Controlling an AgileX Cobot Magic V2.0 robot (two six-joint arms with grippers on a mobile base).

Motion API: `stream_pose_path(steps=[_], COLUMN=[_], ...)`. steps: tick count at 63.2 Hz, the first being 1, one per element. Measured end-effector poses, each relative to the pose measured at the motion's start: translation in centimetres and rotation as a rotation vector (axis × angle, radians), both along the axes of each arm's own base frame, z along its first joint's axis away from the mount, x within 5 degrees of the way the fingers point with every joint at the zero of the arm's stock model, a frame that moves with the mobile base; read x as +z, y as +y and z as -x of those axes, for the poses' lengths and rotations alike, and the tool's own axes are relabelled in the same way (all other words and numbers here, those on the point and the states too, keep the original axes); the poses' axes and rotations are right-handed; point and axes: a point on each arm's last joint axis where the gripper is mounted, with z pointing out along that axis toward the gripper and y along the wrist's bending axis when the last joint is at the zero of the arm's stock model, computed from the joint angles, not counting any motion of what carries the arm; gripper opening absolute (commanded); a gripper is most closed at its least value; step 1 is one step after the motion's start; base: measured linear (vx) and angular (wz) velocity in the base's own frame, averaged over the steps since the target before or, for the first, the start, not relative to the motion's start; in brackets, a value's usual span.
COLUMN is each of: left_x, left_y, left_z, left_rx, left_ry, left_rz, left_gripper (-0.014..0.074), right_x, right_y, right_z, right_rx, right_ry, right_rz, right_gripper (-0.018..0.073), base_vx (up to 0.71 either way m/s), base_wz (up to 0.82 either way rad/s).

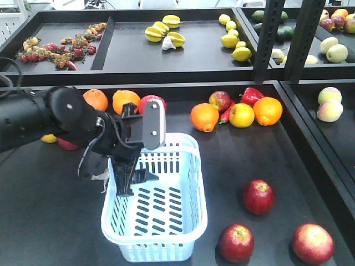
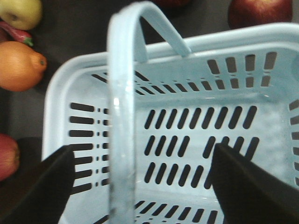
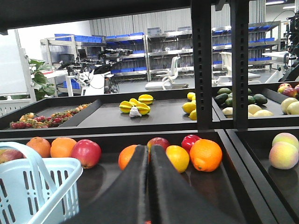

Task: Pick three apples into basket with both arms
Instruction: 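Lower the light-blue basket onto the table with the left gripper, then open the left gripper and lift it off the basket handle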

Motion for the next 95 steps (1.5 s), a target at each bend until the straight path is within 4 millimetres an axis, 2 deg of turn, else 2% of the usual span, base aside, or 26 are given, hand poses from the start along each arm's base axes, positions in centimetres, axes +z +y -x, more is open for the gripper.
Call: stream_pose_path(steps=[16, 26, 39, 52, 69, 78, 95], left_x=[3.8, 5.9, 8.0, 10.1, 13.0, 13.4, 11.8], left_y=[1.3, 2.7, 6.1, 9.9, 13.7, 14.9, 16.4], left_z=[1.9, 3.1, 3.8, 4.1, 6.2, 8.5, 13.6], left_rx=[0.088, 0.243, 0.578, 0.901, 1.150, 1.217, 1.272], left_ry=[-0.012, 0.040, 0.151, 0.177, 0.096, 0.047, 0.027], left_rz=[0.043, 0.083, 0.180, 0.320, 0.447, 0.476, 0.515], left_gripper=[0.0580, 0.0580, 0.0580, 0.0580, 0.0580, 0.0580, 0.0580], right_x=[0.0, 0.0, 0.0, 0.0, 0.0, 0.0, 0.0], right_y=[0.0, 0.0, 0.0, 0.0, 0.0, 0.0, 0.0], right_z=[0.0, 0.0, 0.0, 0.0, 0.0, 0.0, 0.0], right_rx=[0.000, 0.000, 0.000, 0.000, 0.000, 0.000, 0.000], right_ry=[0.000, 0.000, 0.000, 0.000, 0.000, 0.000, 0.000], right_rz=[0.000, 0.000, 0.000, 0.000, 0.000, 0.000, 0.000], right_gripper=[-0.0009, -0.0009, -0.0009, -0.0009, -0.0009, -0.0009, -0.0009], base_vx=[0.00, 0.00, 0.00, 0.00, 0.00, 0.00, 0.00], base_wz=[0.00, 0.00, 0.00, 0.00, 0.00, 0.00, 0.00])
